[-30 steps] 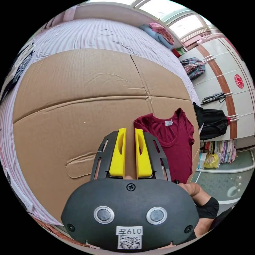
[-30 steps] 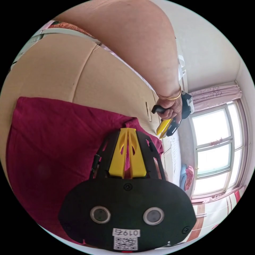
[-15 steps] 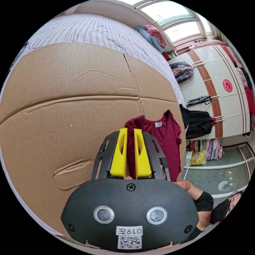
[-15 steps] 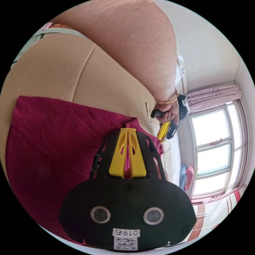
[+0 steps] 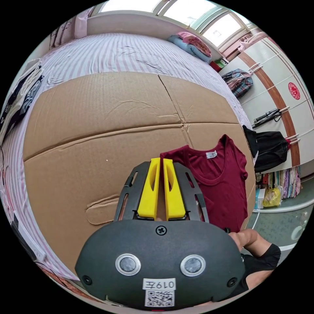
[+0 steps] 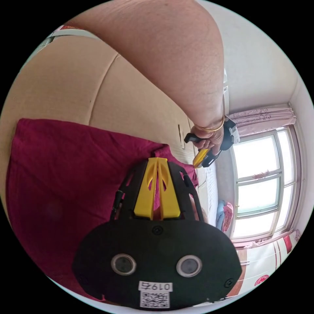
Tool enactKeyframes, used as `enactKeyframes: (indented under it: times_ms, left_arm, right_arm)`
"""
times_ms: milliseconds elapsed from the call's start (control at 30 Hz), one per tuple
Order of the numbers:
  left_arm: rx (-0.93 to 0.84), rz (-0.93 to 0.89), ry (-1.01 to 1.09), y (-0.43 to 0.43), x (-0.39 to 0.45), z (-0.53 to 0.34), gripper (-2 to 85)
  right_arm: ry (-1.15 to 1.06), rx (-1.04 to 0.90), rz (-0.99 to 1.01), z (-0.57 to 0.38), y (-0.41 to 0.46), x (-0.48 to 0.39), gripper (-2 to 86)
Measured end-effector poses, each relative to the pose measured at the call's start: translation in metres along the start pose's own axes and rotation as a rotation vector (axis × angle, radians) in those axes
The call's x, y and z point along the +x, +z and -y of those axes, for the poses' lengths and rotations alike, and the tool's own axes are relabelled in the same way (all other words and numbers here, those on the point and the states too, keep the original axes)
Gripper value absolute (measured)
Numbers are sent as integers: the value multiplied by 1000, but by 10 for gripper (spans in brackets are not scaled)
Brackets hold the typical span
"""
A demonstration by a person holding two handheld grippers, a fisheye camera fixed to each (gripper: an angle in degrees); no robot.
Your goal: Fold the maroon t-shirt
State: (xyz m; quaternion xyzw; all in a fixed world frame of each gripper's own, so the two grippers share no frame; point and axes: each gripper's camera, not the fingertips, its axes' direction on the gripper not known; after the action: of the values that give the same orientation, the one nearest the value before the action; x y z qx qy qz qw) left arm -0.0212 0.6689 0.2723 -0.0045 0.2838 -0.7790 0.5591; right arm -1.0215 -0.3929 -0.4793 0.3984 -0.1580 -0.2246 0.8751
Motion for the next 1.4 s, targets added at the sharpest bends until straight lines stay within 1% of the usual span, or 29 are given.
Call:
enactKeyframes:
  times_ms: [100, 200, 267, 300, 367, 400, 467, 500, 567, 600, 667, 733, 833, 900, 967, 1067, 1233, 1400]
  left_arm:
    - [1, 44, 23, 6, 9, -1, 8]
    - [-5, 62, 44, 9, 15, 0, 7]
    - [-6, 66, 48, 11, 17, 0, 7]
    - [-7, 68, 45, 12, 19, 0, 7]
    - [-4, 72, 36, 13, 22, -2, 7]
    - [1, 77, 33, 14, 24, -3, 8]
    - [13, 88, 32, 15, 27, -6, 8]
    - [19, 97, 35, 16, 30, -8, 9]
    - [27, 110, 44, 17, 33, -10, 9]
    - [31, 118, 47, 17, 34, -11, 9]
    - [36, 116, 53, 17, 34, -13, 10]
    - [45, 112, 61, 18, 34, -15, 11]
    - [65, 110, 86, 19, 35, -20, 11]
    - [85, 110, 95, 20, 36, -24, 12]
    - [101, 114, 103, 20, 37, -27, 12]
    - [108, 103, 112, 21, 36, -30, 11]
    - [118, 68, 108, 21, 30, -33, 10]
    - [121, 34, 104, 20, 22, -34, 10]
  right_arm:
    - [4, 15, -9, -6, -9, 30, -9]
    - [95, 90, 101, -25, -29, 88, -7]
    - [178, 155, 197, -47, -44, 142, -3]
    - [194, 166, 221, -53, -47, 156, -3]
    - [298, 180, 282, -77, -47, 215, -3]
    - [337, 166, 287, -83, -42, 232, -4]
    - [522, 88, 310, -111, -11, 303, -8]
    - [581, 68, 317, -119, -1, 321, -8]
    - [773, -23, 379, -149, 41, 392, -9]
    - [807, -41, 399, -155, 50, 408, -9]
    - [912, -95, 504, -173, 82, 464, -9]
    - [933, -92, 572, -176, 95, 495, -8]
    - [989, -118, 558, -172, 111, 537, -3]
    - [1018, -135, 583, -170, 123, 559, 7]
    - [1076, -162, 698, -175, 146, 588, 53]
    - [1175, -136, 859, -192, 166, 623, 79]
    - [1323, -102, 887, -227, 169, 672, 78]
    - [1337, -110, 945, -238, 175, 710, 64]
